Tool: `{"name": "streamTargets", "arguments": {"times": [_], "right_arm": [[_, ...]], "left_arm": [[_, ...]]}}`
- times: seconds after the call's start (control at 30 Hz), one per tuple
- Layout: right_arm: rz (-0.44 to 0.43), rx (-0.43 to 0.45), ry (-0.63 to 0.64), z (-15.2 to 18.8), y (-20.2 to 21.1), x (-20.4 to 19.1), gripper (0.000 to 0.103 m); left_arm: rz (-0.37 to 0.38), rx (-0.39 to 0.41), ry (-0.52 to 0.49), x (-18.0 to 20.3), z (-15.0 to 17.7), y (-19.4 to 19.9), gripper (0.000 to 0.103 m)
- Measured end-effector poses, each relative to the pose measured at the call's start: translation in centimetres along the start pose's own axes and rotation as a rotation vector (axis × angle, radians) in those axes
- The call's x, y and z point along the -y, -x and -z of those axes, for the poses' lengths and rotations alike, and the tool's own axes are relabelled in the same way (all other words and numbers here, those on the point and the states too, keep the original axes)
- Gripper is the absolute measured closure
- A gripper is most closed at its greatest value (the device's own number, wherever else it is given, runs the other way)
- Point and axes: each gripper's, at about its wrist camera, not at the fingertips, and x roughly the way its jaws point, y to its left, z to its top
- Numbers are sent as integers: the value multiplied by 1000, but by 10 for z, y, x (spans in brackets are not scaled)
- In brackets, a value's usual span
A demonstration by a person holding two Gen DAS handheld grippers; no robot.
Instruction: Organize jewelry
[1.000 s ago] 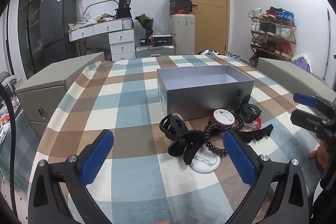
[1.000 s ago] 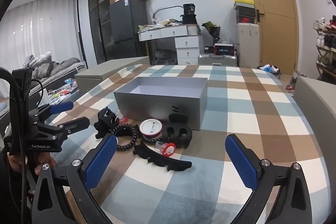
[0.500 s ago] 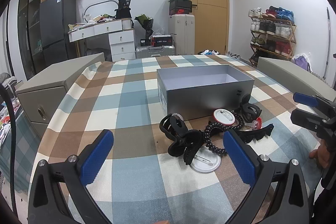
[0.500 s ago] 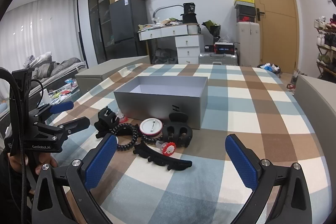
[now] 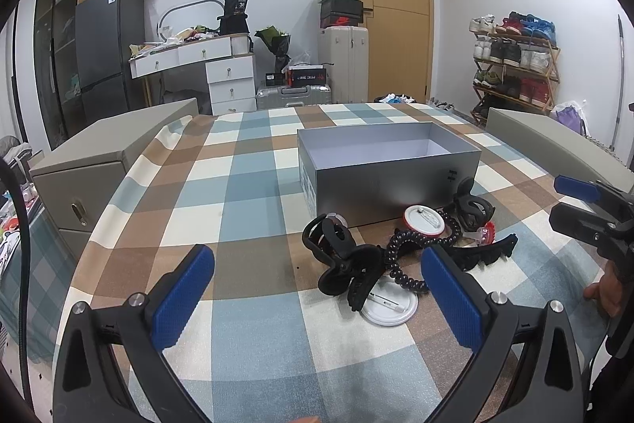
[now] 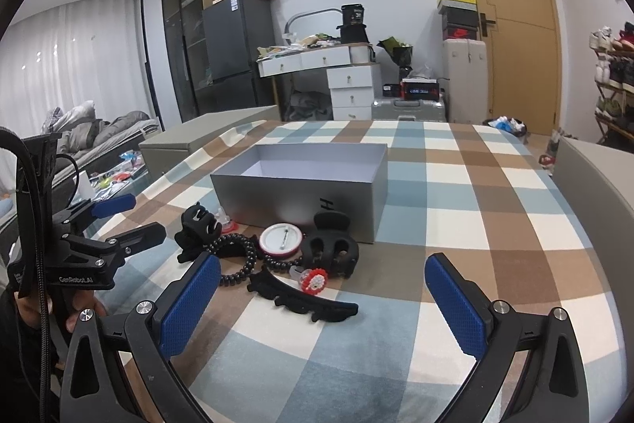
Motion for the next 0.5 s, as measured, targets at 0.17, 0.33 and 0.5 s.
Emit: {"name": "streamTargets", "arguments": {"times": [0.17, 0.33, 0.5], "right_arm": [[0, -2, -5, 0, 1, 2, 0], [-1, -2, -18, -1, 1, 3, 0], [-3, -4, -27, -1, 2, 5, 0]], "left_arm": [[1, -2, 0, 0, 0, -1, 1], [4, -4, 8, -2, 1, -1, 1], [3, -5, 13, -2, 2, -3, 1]]}}
